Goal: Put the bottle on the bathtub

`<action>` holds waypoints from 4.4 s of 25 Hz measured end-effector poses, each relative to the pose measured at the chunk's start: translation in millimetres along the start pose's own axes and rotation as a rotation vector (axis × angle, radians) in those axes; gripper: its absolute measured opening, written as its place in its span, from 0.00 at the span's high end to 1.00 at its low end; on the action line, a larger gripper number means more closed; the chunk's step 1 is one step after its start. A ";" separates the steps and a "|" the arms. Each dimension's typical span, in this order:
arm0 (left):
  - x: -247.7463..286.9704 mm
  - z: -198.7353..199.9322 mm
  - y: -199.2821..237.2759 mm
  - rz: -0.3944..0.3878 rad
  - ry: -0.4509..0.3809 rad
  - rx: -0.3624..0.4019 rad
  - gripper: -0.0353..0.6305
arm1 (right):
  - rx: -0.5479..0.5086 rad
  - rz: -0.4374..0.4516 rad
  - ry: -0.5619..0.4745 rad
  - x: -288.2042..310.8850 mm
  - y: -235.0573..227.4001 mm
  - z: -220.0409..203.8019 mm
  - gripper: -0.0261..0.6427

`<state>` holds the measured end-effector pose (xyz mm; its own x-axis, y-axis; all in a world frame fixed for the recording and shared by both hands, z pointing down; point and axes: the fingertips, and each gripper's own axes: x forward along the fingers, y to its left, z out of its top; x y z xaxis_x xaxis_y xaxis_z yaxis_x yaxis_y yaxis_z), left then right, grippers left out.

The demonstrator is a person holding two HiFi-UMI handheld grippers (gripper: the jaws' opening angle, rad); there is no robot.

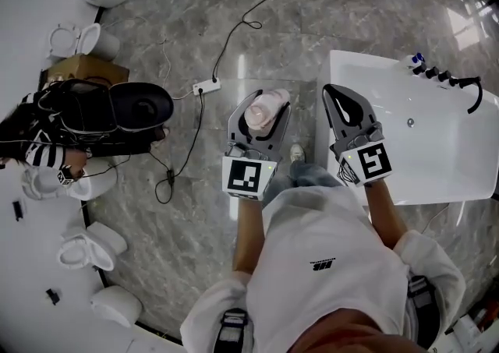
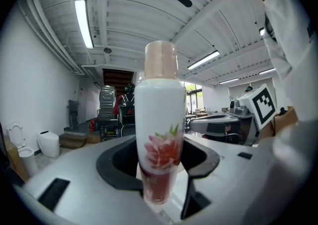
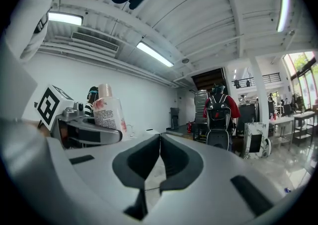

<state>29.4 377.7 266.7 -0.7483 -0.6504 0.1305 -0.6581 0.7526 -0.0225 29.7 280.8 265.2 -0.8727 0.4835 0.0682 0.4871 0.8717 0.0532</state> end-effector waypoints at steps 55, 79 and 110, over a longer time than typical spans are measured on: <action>527.5 -153.9 -220.2 -1.147 0.227 0.139 0.61 | 0.330 -1.094 0.212 -59.0 -432.5 -239.0 0.97; 602.4 -334.5 -307.2 -1.225 0.301 0.242 0.61 | 0.479 -1.209 0.240 -84.2 -486.6 -423.5 0.97; 613.3 -410.4 -337.4 -1.232 0.306 0.321 0.57 | 0.533 -1.247 0.251 -96.0 -481.2 -480.5 0.97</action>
<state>-173.1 -233.0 761.0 0.3770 -0.8082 0.4524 -0.9146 -0.4019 0.0443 -104.7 -223.4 711.7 -0.6610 -0.6101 0.4369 -0.7265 0.6660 -0.1692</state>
